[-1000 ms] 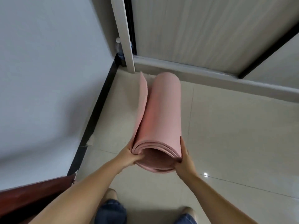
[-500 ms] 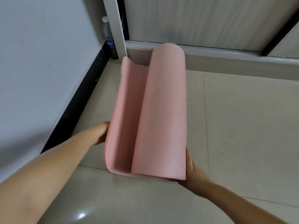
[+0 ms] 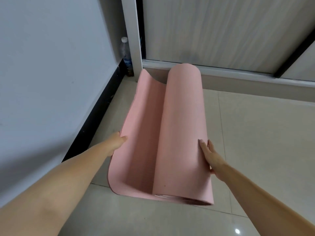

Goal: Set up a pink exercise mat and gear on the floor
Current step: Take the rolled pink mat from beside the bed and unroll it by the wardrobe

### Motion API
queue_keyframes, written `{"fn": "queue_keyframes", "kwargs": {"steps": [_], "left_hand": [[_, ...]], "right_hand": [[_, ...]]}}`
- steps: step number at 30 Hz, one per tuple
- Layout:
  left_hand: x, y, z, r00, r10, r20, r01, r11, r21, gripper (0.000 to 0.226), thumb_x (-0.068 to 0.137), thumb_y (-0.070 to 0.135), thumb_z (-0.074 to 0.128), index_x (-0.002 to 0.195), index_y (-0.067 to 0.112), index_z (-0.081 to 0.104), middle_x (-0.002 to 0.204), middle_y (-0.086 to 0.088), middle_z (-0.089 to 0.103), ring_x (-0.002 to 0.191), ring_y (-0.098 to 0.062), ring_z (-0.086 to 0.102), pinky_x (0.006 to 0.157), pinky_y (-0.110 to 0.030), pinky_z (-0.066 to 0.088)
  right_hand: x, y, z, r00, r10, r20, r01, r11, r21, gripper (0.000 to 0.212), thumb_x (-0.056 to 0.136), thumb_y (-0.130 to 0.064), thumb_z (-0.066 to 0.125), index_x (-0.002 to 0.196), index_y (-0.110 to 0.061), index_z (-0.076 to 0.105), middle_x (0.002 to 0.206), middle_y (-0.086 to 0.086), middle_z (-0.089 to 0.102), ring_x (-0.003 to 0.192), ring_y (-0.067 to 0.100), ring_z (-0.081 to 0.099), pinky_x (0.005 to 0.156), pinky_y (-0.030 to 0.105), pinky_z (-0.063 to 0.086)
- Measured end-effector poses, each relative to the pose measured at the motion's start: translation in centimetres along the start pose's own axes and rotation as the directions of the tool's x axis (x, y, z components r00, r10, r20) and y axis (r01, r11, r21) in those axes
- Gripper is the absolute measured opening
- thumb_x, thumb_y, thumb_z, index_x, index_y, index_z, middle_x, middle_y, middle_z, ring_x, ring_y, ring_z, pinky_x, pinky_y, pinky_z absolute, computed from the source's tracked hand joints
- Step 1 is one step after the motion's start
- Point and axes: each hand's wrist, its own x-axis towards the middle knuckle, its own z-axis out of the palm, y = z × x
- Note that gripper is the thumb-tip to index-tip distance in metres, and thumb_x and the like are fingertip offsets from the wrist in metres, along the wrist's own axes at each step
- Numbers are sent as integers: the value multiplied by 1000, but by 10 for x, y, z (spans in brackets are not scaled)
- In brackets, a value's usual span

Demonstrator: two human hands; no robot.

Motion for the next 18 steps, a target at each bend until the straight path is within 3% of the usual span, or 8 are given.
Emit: {"fn": "queue_keyframes", "kwargs": {"steps": [4,6,8,10,12,14,16,18], "left_hand": [[12,-32,-30,990,-142,1,140,978,-152,78,94,24,58,152,0,12,160,-16,19,145,-31,25,118,-41,25],[19,-49,-42,982,-180,-56,175,981,-87,79,92,25,61,152,-1,17,156,-18,28,140,-34,35,112,-41,32],[25,-62,-44,975,-178,-136,192,976,103,70,93,26,57,149,0,26,149,-19,39,130,-35,47,102,-40,42],[31,-70,-39,968,-120,-222,193,920,342,60,94,25,51,146,5,30,144,-19,43,126,-35,48,100,-43,44],[35,-72,-27,964,43,-263,124,799,588,62,95,27,48,149,11,22,153,-18,27,141,-32,29,115,-48,27],[35,-56,-12,925,323,-197,-110,728,676,63,97,29,45,152,11,19,160,-15,14,150,-29,10,123,-45,10],[24,-27,16,886,448,-116,-333,791,513,58,100,33,39,152,11,24,161,-14,15,150,-28,13,123,-39,11],[6,15,42,962,270,-27,-269,962,56,57,101,42,33,150,12,31,156,-15,30,145,-29,28,119,-35,22]], "right_hand": [[-2,6,35,998,-56,27,56,998,-7,78,92,-61,38,154,-33,1,159,-6,22,143,25,30,114,47,31],[-4,7,53,996,-90,26,91,995,-27,77,93,-58,38,154,-29,0,159,-1,23,143,25,30,118,42,26],[-6,8,64,995,-96,20,97,993,-63,78,92,-60,37,154,-31,0,158,4,26,143,28,31,118,40,25],[-5,8,70,996,-86,4,86,993,-81,79,91,-63,37,153,-34,-1,158,5,26,143,29,31,118,41,23],[-4,9,72,997,-77,-10,76,994,-78,79,91,-63,37,153,-34,-1,158,5,26,143,29,30,119,41,22],[-4,10,71,997,-80,-15,79,994,-74,78,91,-62,38,153,-34,0,158,4,26,143,28,30,118,40,21],[-5,10,70,996,-86,-10,85,995,-56,76,93,-59,38,154,-32,1,158,3,28,143,27,31,117,38,22],[-7,12,68,996,-91,9,91,996,-3,71,95,-54,38,154,-31,4,157,-2,28,143,24,31,116,35,21]]}}
